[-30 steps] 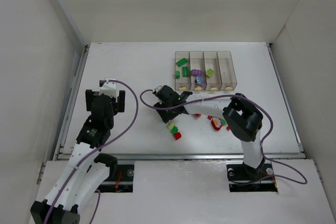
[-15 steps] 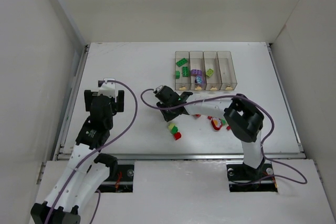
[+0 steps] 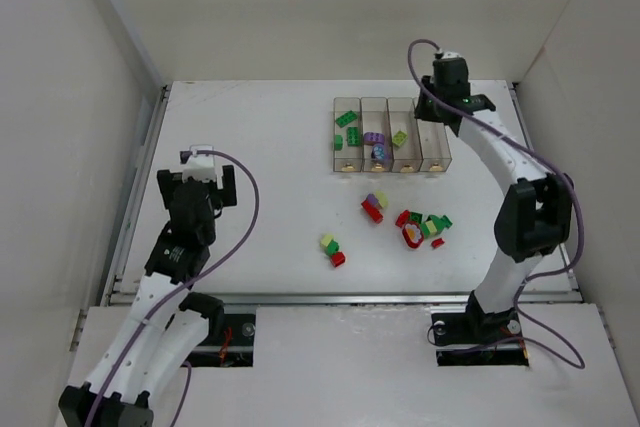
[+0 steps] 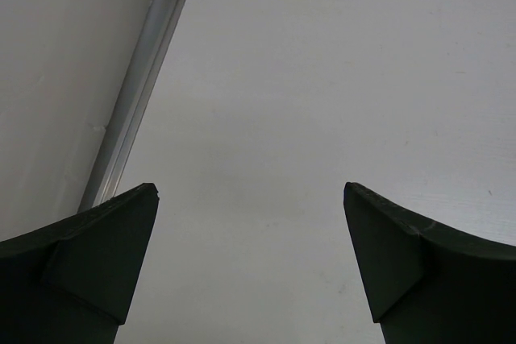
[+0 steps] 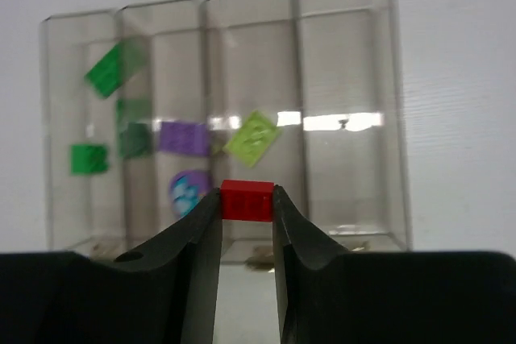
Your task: Sort the legos into containers by color
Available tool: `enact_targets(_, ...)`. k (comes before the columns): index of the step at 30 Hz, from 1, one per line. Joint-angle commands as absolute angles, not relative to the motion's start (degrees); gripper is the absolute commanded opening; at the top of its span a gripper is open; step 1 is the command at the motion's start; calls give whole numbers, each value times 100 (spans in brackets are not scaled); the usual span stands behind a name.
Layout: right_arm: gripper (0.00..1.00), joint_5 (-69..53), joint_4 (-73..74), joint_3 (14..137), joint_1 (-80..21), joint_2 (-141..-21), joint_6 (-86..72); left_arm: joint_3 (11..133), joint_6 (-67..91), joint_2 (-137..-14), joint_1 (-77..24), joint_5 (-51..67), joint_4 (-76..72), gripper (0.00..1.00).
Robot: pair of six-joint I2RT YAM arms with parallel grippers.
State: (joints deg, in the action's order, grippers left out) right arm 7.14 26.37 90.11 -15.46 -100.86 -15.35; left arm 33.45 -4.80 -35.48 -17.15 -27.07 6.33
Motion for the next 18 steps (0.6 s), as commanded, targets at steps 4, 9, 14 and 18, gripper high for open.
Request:
enact_targets(4,0,571,2813,9667,-862,-11082,-1310,3603,-922,-4209,-1705,-1856,185,99)
enact_targets(9,0,448,2698,9957,-475,-11469,-1310,4113,-1177,-5114,-1705,-1740,237,99)
enact_targets(14,32,238,2865,10195,-422,-11944,-1257,4376,-1301,-5598,-1705,-1565,0,99)
enact_targets(18,82,245,2918,10309,-422,-11936,-1187,4596,-1354,-5976,-1705,-1494,-62,99)
